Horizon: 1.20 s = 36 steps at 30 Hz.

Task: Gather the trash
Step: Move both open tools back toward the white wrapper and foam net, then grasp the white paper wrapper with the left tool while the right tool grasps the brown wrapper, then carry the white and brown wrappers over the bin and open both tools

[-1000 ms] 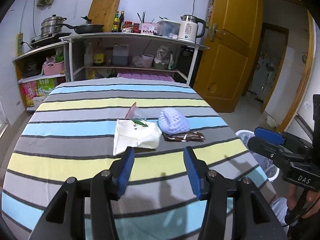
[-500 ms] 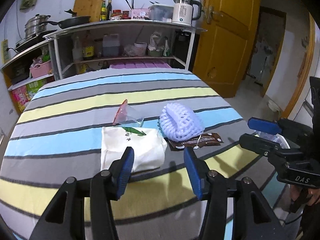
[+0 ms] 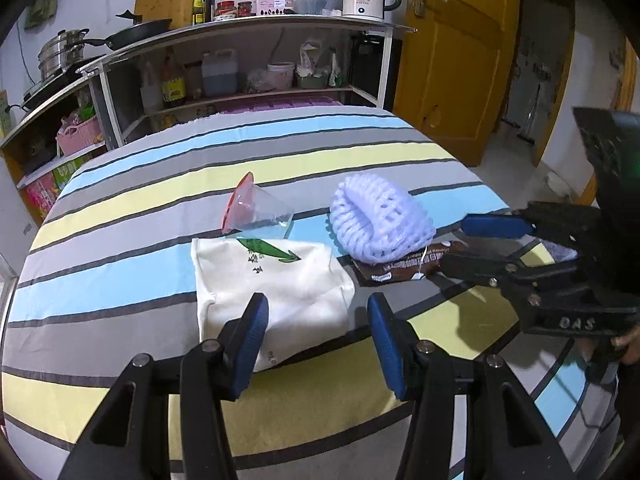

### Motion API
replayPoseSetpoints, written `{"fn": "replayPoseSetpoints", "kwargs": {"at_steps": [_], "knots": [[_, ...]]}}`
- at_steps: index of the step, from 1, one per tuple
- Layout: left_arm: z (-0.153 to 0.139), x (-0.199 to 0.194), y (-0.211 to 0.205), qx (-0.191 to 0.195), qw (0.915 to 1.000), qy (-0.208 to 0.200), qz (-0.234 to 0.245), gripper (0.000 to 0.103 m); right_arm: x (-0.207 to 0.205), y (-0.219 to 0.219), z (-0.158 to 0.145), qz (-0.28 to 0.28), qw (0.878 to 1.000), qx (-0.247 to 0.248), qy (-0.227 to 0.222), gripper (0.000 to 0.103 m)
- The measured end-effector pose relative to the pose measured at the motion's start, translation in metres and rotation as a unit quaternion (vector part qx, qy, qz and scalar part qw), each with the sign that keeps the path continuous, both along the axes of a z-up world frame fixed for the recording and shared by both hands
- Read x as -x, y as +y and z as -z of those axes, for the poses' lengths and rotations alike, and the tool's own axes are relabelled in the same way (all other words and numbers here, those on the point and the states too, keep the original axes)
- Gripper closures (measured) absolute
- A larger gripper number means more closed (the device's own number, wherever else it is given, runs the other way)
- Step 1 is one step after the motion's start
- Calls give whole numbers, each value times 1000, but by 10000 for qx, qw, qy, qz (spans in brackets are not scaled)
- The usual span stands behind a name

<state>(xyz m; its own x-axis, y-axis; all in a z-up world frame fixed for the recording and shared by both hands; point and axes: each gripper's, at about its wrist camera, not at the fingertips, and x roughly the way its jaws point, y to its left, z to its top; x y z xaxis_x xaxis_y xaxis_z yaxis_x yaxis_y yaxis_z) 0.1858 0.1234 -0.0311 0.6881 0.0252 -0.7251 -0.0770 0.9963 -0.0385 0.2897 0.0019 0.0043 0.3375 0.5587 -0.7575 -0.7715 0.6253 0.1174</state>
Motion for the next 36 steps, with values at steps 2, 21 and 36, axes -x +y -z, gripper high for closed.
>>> {"fn": "replayPoseSetpoints", "kwargs": {"at_steps": [2, 21, 36], "knots": [[0, 1, 0, -29, 10000, 5, -32, 54, -3, 4, 2, -84, 9999, 88, -7, 51], [-16, 34, 5, 137, 9994, -314, -54, 74, 38, 8, 4, -319, 9990, 299, 58, 77], [-32, 69, -10, 290, 9978, -602, 10, 81, 84, -31, -15, 215, 9993, -277, 107, 77]]}}
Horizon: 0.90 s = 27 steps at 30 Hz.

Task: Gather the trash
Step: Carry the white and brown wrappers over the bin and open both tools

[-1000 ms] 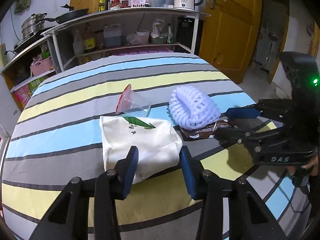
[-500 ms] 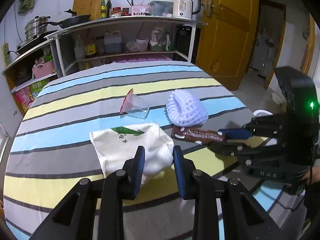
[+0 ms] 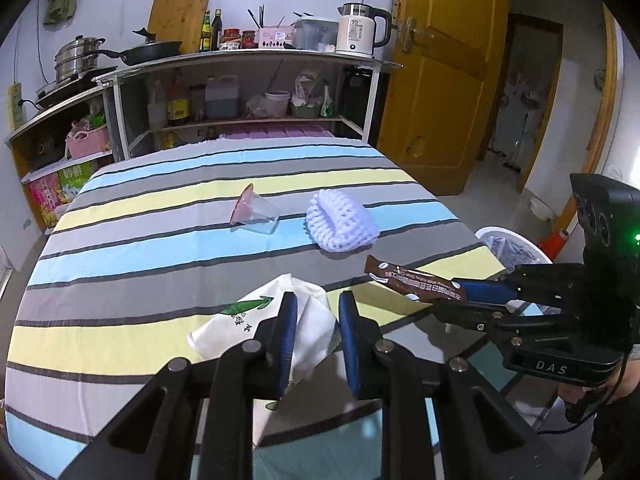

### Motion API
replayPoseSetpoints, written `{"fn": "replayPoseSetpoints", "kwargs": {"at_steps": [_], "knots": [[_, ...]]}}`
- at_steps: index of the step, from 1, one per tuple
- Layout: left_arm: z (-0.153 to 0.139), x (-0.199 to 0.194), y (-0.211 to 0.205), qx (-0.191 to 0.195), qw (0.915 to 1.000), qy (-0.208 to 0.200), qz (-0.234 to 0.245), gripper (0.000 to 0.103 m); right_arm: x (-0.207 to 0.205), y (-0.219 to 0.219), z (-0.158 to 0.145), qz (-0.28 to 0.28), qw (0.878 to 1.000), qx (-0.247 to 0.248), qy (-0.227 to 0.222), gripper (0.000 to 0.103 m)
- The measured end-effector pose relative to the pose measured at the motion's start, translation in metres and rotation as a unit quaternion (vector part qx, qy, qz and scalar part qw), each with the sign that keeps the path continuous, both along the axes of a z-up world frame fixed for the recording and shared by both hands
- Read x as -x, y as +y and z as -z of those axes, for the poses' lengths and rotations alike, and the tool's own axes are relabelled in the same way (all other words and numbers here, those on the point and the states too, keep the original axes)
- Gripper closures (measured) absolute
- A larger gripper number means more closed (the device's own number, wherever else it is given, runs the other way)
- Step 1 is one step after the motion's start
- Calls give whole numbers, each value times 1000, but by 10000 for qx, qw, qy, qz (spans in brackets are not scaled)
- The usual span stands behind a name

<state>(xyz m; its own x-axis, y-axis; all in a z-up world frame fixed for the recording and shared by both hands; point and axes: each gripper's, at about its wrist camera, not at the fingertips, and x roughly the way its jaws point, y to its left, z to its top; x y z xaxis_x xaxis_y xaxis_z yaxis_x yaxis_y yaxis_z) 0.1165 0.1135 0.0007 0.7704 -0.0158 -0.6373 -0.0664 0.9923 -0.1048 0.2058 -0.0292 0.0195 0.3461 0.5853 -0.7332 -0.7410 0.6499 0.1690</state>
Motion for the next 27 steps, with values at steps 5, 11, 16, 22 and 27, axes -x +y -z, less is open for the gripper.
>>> {"fn": "replayPoseSetpoints", "kwargs": {"at_steps": [5, 11, 16, 22, 27], "knots": [[-11, 7, -7, -41, 9999, -140, 81, 81, 6, -12, -5, 189, 9997, -127, -21, 77], [-21, 9, -26, -74, 9992, -273, 274, 81, 9, -36, -14, 559, 9979, -306, -88, 77], [-23, 2, -49, -69, 9980, -308, 556, 81, 14, -61, -19, 876, 9954, -353, -167, 77], [-28, -6, -78, 7, 9954, -364, 888, 81, 20, -90, -26, 1184, 9921, -330, -268, 77], [-32, -16, -102, 111, 9923, -379, 1174, 81, 22, -115, -32, 1469, 9880, -320, -342, 77]]}}
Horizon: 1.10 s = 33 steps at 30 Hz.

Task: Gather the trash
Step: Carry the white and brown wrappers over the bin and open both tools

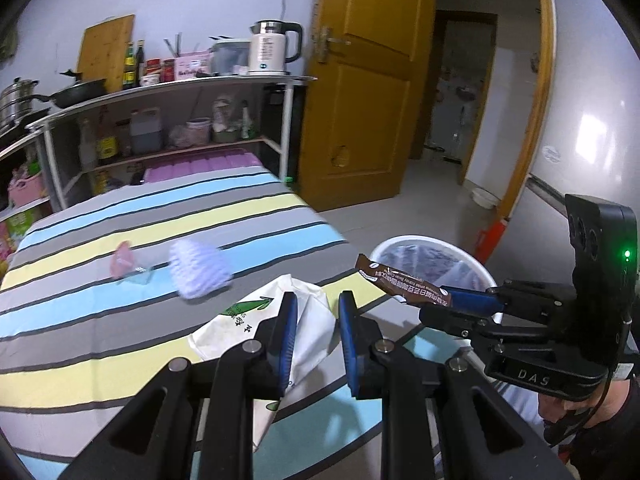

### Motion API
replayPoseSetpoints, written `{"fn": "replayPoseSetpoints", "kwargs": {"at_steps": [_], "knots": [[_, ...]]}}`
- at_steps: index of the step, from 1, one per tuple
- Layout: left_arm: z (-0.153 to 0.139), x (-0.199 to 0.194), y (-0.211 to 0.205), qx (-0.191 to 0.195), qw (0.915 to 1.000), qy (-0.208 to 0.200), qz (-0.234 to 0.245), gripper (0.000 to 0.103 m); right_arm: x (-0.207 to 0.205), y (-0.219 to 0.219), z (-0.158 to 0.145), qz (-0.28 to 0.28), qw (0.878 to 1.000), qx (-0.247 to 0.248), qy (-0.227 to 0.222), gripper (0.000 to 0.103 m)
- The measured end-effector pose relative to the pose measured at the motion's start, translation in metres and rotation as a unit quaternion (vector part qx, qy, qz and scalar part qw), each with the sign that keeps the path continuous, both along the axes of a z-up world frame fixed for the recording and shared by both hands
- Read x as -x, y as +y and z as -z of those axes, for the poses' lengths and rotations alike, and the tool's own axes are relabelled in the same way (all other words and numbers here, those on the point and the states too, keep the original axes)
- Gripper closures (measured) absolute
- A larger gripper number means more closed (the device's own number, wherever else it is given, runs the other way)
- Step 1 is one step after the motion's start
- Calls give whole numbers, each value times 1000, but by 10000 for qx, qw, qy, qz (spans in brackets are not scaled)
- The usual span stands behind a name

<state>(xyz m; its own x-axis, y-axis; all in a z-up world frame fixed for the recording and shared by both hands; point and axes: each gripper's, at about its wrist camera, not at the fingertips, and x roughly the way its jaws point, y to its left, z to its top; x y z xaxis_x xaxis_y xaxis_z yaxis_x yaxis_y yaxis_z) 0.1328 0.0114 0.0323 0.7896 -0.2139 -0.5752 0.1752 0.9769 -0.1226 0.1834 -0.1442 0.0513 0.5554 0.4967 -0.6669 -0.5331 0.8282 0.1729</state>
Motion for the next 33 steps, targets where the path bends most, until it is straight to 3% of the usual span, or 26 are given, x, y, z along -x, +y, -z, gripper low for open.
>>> {"fn": "replayPoseSetpoints", "kwargs": {"at_steps": [16, 26, 33], "knots": [[-5, -32, -79, 38, 9965, 30, 839, 81, 3, -82, -6, 877, 9961, 23, -71, 77], [-11, -47, -118, -39, 9922, -25, 1244, 81, 2, -117, -3, 1231, 9924, -42, -45, 77], [-3, -62, -135, 122, 9895, 101, 1436, 81, -3, -133, 4, 1416, 9899, -33, 47, 77]]}}
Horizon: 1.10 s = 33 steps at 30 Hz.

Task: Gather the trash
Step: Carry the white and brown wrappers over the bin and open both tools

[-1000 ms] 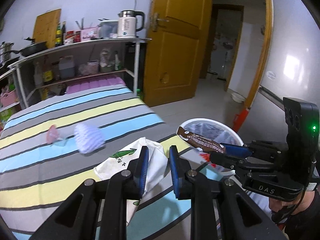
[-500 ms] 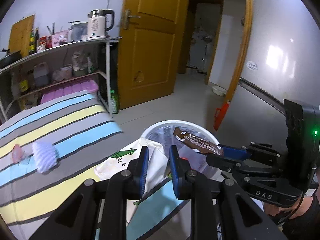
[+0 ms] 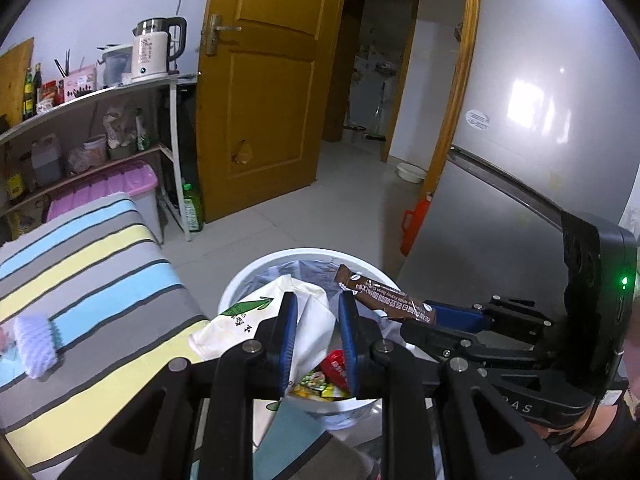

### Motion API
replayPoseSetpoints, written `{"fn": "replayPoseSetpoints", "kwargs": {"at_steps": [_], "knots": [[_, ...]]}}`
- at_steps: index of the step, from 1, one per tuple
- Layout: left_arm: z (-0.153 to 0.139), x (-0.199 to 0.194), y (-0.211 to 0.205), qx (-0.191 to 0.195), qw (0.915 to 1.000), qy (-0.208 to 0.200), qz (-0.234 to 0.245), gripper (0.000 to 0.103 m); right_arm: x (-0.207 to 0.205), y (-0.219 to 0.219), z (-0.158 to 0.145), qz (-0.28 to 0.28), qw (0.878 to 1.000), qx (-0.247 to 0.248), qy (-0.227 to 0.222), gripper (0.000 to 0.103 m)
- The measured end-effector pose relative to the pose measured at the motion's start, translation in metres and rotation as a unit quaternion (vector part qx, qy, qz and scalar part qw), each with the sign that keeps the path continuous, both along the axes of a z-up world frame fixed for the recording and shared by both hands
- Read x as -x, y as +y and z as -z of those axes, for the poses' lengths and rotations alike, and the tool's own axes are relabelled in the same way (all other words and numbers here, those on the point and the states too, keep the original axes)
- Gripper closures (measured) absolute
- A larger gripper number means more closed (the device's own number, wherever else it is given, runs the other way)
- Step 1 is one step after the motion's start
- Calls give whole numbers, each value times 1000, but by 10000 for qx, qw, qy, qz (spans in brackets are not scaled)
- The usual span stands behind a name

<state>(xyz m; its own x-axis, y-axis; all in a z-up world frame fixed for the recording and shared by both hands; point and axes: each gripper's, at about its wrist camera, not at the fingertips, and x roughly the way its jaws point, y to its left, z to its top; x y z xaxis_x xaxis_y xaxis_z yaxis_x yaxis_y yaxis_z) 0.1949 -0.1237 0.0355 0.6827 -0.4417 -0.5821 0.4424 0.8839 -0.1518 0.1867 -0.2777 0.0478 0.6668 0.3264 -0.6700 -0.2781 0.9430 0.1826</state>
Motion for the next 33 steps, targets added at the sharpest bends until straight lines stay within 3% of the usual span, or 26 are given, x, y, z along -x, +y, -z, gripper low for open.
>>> {"fn": "replayPoseSetpoints", "kwargs": {"at_steps": [25, 29, 33], "knots": [[31, -46, -25, 201, 9983, 512, 169, 80, -31, -28, 38, 455, 9977, -4, 509, 74], [34, -51, -22, 221, 9979, 596, 112, 73, -38, -25, 47, 482, 9967, 45, 645, 74], [33, -48, -18, 226, 9981, 564, 66, 73, -40, -23, 52, 466, 9965, 97, 691, 73]]}}
